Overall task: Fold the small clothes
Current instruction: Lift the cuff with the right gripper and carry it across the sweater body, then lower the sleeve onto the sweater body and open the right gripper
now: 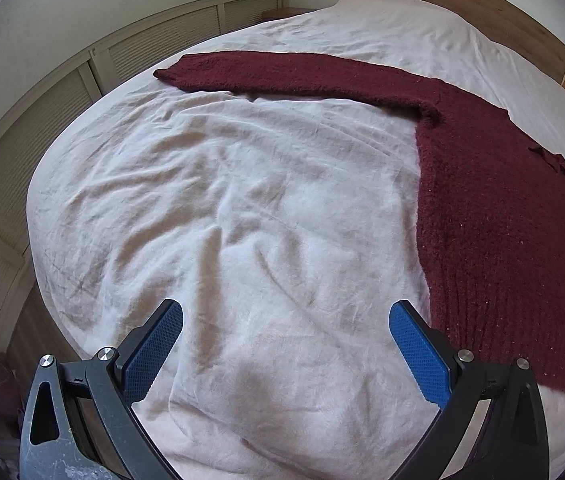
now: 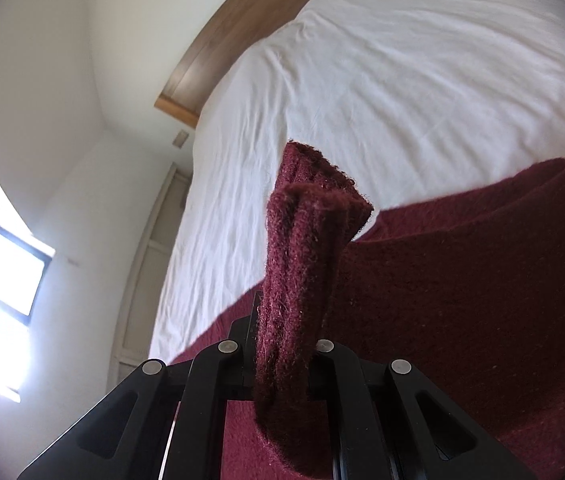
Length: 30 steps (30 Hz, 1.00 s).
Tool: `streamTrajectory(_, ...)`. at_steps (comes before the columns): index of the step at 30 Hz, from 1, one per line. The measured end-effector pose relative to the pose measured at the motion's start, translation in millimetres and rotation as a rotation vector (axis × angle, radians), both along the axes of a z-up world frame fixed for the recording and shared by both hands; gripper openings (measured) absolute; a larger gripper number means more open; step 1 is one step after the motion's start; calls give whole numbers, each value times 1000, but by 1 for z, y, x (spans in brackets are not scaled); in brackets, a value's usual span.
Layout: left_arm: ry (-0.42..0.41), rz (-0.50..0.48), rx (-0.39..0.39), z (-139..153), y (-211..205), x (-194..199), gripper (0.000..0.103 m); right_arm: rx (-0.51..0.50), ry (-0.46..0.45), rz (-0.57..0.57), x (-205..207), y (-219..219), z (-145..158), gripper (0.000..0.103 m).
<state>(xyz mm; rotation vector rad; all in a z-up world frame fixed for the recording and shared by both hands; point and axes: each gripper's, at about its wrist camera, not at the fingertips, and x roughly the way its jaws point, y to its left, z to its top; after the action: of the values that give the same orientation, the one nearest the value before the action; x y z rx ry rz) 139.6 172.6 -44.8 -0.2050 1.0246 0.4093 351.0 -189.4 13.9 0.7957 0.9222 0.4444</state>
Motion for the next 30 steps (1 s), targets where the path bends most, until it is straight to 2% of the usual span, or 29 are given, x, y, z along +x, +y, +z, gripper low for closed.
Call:
streamTrajectory(15, 19, 5, -15, -11, 6, 0, 102, -80, 3, 180, -1, 110, -11, 8)
streamTrajectory(21, 23, 5, -24, -16, 7, 2, 102, -168, 14, 241, -9, 147, -23, 8)
streamTrajectory(30, 25, -6, -25, -20, 8, 9, 102, -366, 26, 326, -13, 197, -52, 9)
